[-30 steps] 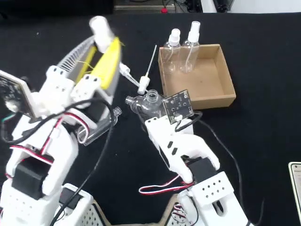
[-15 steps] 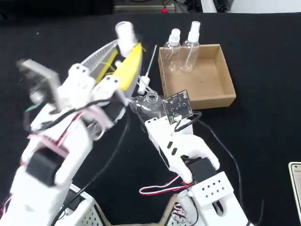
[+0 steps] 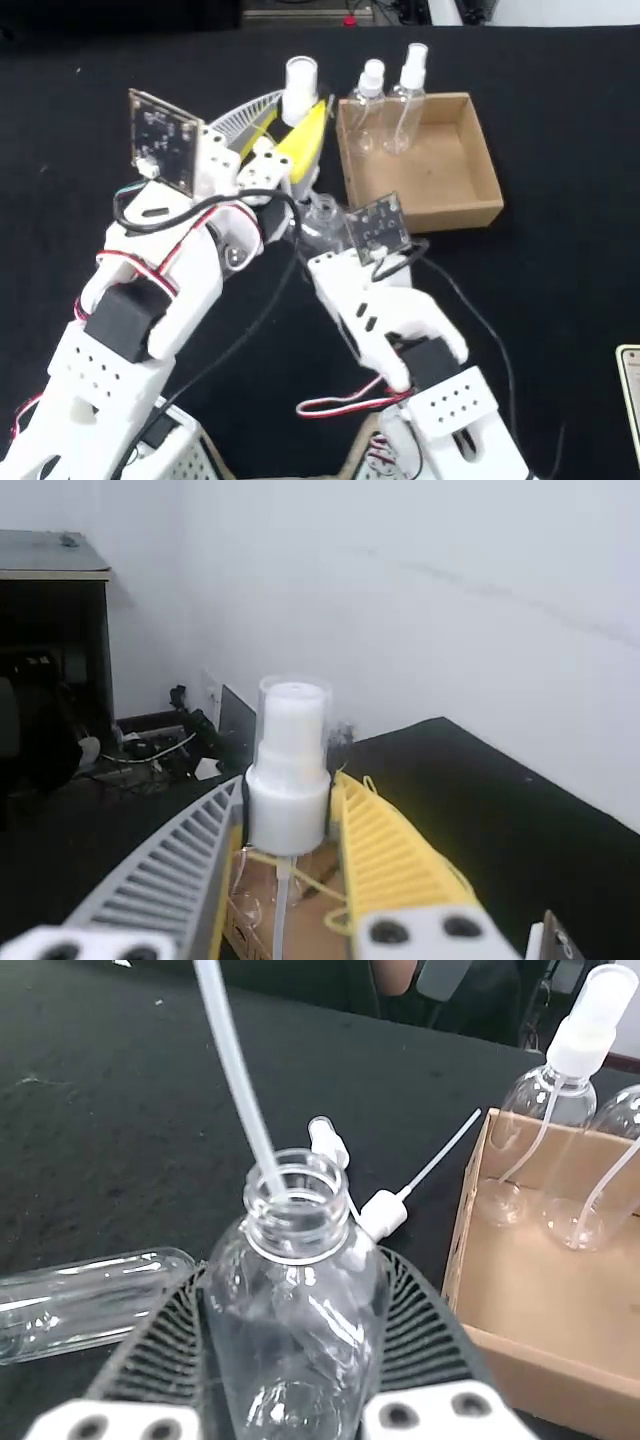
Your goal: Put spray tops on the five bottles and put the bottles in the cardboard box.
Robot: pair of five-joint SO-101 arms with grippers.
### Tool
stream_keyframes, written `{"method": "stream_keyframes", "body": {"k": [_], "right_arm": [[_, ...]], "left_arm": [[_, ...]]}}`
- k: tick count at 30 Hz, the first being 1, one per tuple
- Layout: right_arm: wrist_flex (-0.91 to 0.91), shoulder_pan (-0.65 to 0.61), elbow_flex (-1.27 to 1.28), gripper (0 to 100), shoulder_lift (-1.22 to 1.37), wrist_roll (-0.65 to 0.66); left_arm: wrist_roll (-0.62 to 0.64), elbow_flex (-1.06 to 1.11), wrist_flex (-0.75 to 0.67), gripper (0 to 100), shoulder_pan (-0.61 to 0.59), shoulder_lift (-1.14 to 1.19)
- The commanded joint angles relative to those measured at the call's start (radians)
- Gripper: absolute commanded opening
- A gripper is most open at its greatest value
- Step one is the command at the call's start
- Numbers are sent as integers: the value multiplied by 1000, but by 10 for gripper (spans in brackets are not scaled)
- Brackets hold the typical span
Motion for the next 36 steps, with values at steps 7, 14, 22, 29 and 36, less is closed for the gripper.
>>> {"method": "stream_keyframes", "body": {"k": [7, 14, 22, 29, 36], "right_arm": [[-26, -11, -8, 11, -25, 0], [-26, -11, -8, 11, -25, 0], [-26, -11, -8, 11, -25, 0], [-25, -11, -8, 11, -25, 0], [-25, -11, -8, 11, -25, 0]], "left_arm": [[-81, -35, -2, 60, 91, 49], [-74, -30, 3, 180, 87, 66], [-78, -27, 3, 180, 87, 64], [-75, -33, 3, 180, 36, 64], [-81, -28, -34, 180, -61, 75]]}}
